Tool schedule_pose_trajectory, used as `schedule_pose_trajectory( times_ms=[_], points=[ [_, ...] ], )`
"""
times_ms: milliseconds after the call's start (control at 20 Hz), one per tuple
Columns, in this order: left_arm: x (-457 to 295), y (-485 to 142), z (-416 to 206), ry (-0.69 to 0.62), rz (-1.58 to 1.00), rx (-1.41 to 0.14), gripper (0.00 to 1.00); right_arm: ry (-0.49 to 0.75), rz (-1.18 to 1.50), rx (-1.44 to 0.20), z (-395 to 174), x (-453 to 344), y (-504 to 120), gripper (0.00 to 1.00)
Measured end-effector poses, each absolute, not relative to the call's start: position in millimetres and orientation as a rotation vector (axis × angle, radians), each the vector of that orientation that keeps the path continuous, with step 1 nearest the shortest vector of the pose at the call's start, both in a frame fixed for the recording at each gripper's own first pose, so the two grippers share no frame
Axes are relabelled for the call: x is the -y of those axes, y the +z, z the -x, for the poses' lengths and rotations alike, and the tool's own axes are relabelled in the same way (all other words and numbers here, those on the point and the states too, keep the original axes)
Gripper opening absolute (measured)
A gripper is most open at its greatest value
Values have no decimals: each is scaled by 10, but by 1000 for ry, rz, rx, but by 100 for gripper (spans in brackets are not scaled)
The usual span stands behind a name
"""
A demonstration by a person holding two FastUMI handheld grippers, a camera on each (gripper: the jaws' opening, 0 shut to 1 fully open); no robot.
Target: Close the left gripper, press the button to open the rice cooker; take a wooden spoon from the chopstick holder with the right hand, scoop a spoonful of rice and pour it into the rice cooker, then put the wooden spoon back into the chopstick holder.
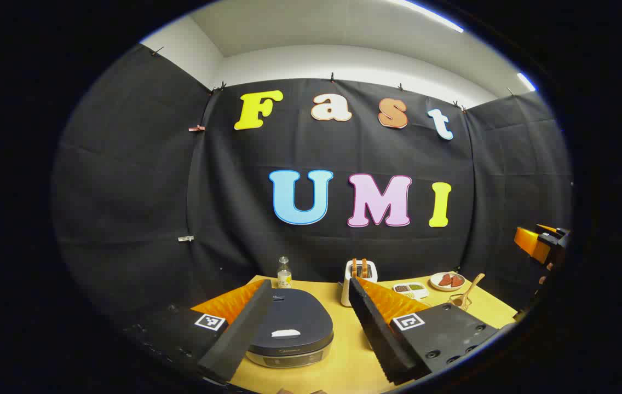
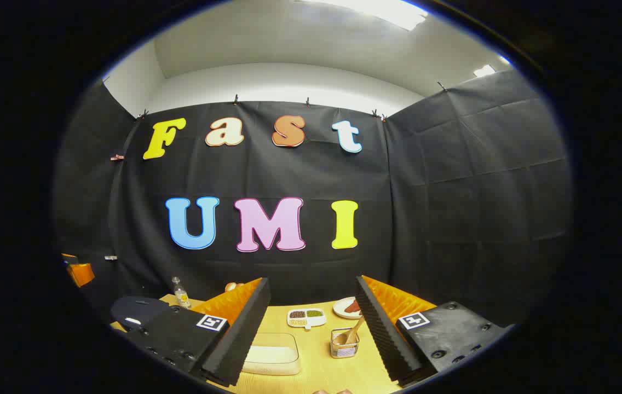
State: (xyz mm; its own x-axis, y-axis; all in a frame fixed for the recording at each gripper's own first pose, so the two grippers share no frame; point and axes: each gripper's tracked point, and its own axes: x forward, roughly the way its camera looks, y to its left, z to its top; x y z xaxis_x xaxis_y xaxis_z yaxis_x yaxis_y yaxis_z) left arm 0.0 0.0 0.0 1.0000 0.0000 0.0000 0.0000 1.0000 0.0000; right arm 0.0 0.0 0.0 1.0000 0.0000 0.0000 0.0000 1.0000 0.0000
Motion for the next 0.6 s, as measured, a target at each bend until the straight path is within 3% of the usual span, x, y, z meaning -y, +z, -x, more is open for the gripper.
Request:
schedule_pose_trajectory(
  times_ms=[600],
  points=[
    [115, -152, -69, 5, 43, -43, 95, 74, 5, -32, -56, -36, -122, 98]
  ],
)
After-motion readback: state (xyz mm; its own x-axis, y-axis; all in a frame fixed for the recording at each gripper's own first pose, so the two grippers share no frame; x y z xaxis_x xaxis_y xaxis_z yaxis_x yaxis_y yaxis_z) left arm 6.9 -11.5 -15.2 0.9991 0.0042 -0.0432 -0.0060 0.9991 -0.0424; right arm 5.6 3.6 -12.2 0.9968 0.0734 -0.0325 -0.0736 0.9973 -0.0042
